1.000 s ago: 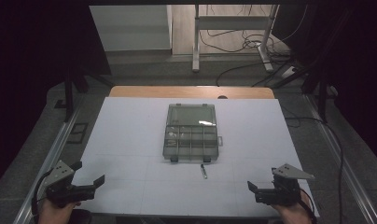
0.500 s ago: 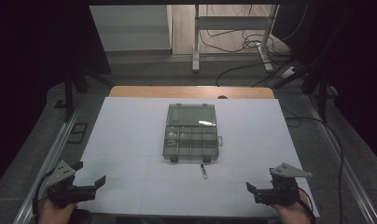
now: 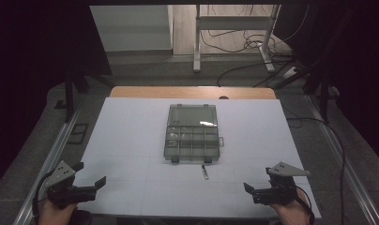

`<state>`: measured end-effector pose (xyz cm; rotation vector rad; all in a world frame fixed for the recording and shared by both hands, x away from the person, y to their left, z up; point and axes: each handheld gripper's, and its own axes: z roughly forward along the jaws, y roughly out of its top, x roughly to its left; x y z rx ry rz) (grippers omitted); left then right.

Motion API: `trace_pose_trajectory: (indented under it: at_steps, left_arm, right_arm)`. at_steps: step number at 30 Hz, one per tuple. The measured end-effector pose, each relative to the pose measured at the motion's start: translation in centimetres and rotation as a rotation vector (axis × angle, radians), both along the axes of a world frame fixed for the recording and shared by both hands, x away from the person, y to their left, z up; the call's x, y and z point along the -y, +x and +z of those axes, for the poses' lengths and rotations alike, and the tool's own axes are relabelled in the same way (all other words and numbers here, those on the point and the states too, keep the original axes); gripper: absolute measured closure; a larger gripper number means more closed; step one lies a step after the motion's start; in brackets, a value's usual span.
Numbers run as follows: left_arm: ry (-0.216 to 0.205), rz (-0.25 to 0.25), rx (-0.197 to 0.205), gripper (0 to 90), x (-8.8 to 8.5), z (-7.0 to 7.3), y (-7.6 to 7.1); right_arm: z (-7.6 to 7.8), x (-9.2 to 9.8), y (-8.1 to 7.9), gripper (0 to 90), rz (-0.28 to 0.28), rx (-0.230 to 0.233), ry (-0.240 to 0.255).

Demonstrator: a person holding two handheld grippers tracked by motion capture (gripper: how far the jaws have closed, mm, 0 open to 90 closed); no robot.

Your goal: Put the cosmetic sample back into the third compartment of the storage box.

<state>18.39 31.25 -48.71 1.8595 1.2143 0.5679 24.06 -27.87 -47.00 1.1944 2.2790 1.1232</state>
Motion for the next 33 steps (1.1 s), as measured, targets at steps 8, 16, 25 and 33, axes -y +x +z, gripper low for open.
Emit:
trace_pose_trajectory:
  at_steps: [8, 16, 25, 33]
  left_arm:
    - [0.001, 0.0, -0.002, 1.1, 0.0, 0.0, 0.0]
    - [0.002, -0.002, -0.004, 1.3, 0.1, 0.0, 0.1]
    - [0.007, -0.003, -0.007, 1.4, 0.1, 0.0, 0.1]
    - [0.002, -0.002, -0.007, 1.5, 0.1, 0.0, 0.1]
  right_arm:
    - [-0.1, -0.5, 0.5, 0.0, 0.035, -0.015, 0.003]
    - [-0.3, -1.5, 1.0, 0.0, 0.076, -0.025, -0.005]
    - [-0.4, -2.5, 1.6, 0.0, 0.093, -0.031, 0.003]
    - [-0.2, -3.6, 2.1, 0.0, 0.118, -0.045, -0.002]
